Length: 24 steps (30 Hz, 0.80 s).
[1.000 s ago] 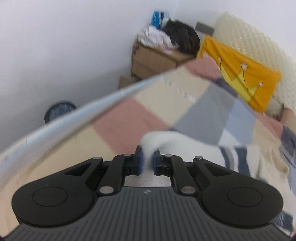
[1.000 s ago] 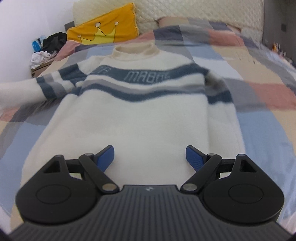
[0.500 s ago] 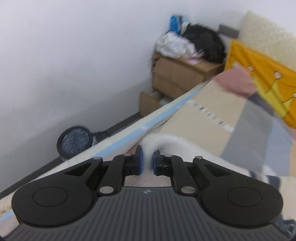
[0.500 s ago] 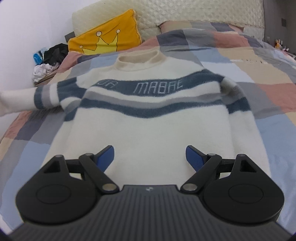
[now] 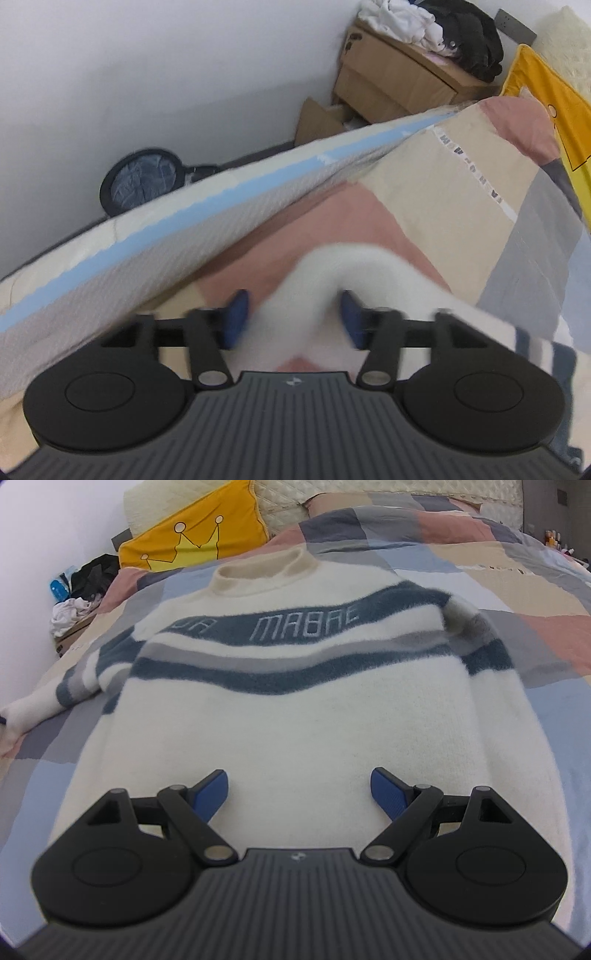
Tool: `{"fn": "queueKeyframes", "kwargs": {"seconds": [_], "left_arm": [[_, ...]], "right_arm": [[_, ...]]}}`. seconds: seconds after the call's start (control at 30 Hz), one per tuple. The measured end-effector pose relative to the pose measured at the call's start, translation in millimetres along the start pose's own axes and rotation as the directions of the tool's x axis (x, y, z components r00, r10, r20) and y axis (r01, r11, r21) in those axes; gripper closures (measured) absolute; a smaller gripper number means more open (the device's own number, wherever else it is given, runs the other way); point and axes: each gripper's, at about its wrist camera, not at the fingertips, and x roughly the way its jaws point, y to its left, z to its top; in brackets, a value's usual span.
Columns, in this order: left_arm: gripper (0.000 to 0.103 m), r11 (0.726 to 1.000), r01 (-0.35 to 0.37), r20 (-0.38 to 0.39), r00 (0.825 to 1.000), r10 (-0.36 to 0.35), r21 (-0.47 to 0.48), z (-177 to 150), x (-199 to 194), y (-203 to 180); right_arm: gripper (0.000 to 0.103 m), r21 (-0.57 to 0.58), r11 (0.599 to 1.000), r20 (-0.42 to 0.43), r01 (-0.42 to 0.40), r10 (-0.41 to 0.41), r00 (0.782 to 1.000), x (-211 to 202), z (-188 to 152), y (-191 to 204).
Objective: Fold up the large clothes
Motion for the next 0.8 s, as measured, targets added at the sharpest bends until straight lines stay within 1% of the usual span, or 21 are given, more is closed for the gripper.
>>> {"fn": "queueKeyframes", "kwargs": {"seconds": [0.03, 0.07, 0.1, 0.23, 0.27, 0.33, 0.4, 0.5, 0.57, 0.63, 0.67, 0.73, 0.8], "left_arm": [[0.037, 1.0, 0.012, -0.003, 1.0, -0.012, -0.013, -3, -8, 3], [0.035, 1.0, 0.02, -0.007, 1.0, -0.021, -0.023, -5, -14, 6], [0.031, 0.999, 0.044, -0.013, 0.999, -0.045, -0.031, -10, -25, 8], [0.029, 0.993, 0.115, -0.033, 0.993, -0.116, -0.037, -34, -71, 13], [0.029, 0.989, 0.142, -0.049, 0.988, -0.143, -0.04, -44, -83, 13], [0.029, 0.984, 0.172, -0.077, 0.982, -0.175, -0.046, -63, -105, 13], [0.029, 0.975, 0.22, -0.093, 0.97, -0.223, -0.04, -87, -128, 10], [0.029, 0.969, 0.248, -0.134, 0.96, -0.246, -0.007, -128, -156, -1], [0.029, 0.96, 0.281, -0.164, 0.947, -0.276, 0.006, -158, -170, -9], [0.029, 0.954, 0.3, -0.202, 0.936, -0.29, 0.024, -190, -179, -18], [0.029, 0.95, 0.309, -0.225, 0.929, -0.295, 0.031, -209, -184, -23], [0.029, 0.944, 0.33, -0.253, 0.915, -0.315, 0.016, -242, -189, -29], [0.029, 0.937, 0.348, -0.306, 0.889, -0.341, -0.032, -278, -187, -31]], "right_arm": [[0.017, 0.0, 1.0, 0.0, -0.003, 0.003, 1.0, -1, 0, 0], [0.017, 0.003, 1.0, 0.002, -0.009, 0.009, 1.0, -2, 0, 1], [0.017, 0.005, 1.0, 0.004, -0.016, 0.016, 1.0, -4, 0, 1], [0.017, 0.013, 0.999, 0.014, -0.046, 0.045, 0.999, -13, 0, 0], [0.017, 0.016, 0.998, 0.015, -0.058, 0.058, 0.998, -15, -1, -1], [0.017, 0.009, 0.998, 0.012, -0.065, 0.065, 0.998, -18, -2, -1], [0.017, -0.003, 0.997, 0.013, -0.071, 0.071, 0.997, -22, -3, 0], [0.017, -0.019, 0.996, 0.022, -0.082, 0.083, 0.996, -32, -5, -1], [0.017, -0.024, 0.996, 0.026, -0.087, 0.088, 0.996, -40, -7, -4], [0.017, -0.014, 0.995, 0.025, -0.096, 0.096, 0.995, -48, -10, -10], [0.017, 0.0, 0.994, 0.024, -0.105, 0.105, 0.994, -52, -13, -15], [0.017, 0.041, 0.99, 0.01, -0.133, 0.133, 0.991, -56, -18, -23], [0.018, 0.09, 0.982, -0.01, -0.166, 0.167, 0.986, -56, -21, -32]]}}
